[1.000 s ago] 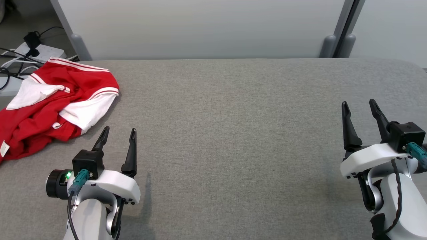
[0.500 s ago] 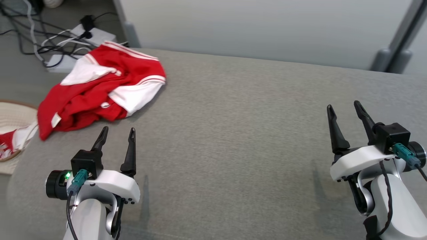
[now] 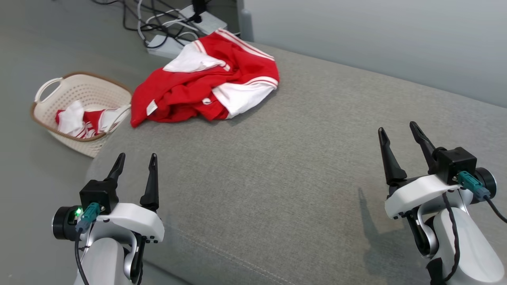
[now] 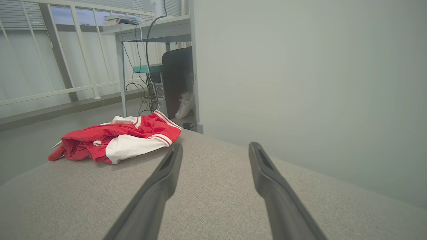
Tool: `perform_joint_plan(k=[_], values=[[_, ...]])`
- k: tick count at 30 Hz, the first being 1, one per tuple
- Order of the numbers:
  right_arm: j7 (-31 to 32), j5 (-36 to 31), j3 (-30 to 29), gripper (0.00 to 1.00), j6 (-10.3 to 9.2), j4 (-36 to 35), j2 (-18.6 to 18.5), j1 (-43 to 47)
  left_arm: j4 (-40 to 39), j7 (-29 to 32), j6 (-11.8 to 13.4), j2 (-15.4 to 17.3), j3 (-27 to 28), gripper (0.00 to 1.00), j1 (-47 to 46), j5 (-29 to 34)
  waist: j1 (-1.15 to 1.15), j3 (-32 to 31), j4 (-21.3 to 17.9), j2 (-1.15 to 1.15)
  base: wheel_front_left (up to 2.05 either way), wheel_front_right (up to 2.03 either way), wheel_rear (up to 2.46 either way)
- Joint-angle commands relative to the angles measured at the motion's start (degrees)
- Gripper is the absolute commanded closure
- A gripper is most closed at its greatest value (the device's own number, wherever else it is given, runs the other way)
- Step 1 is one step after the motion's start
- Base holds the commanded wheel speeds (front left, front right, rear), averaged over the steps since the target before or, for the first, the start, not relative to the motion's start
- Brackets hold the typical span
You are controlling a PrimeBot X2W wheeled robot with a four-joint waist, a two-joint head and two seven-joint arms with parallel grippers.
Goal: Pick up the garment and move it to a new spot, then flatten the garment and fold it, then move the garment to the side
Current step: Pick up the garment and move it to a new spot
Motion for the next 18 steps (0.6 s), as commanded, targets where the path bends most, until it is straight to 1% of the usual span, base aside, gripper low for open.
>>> perform_joint_plan(k=[1, 7, 14, 18], values=[[-0.7, 0.4, 1.6, 0.0, 0.08, -0.9, -0.1, -1.5, -1.1, -0.7, -0.1, 1.3, 2.1, 0.0, -0.9, -0.5, 0.0, 0.8, 2.0, 0.0, 0.0, 0.0, 0.0], [-0.7, 0.6, 2.6, 0.0, 0.08, -0.7, -0.1, -2.1, -1.5, -0.7, -0.1, 1.3, 2.7, 0.0, -0.8, -1.2, 0.0, 1.7, 2.3, 0.0, 0.0, 0.0, 0.0], [-0.7, 0.7, 3.1, 0.0, 0.08, -0.2, -0.5, -3.5, 1.0, -0.7, -2.1, 1.3, 3.3, 0.0, -4.1, -3.4, 0.0, 4.4, -0.2, 0.0, 0.0, 0.0, 0.0], [-0.7, 0.4, 3.3, 0.0, 0.08, -0.6, -0.9, -4.6, 3.3, -0.7, -3.3, 2.3, 3.4, 0.0, -7.9, -4.1, 0.0, 6.7, -2.0, 0.0, 0.0, 0.0, 0.0]])
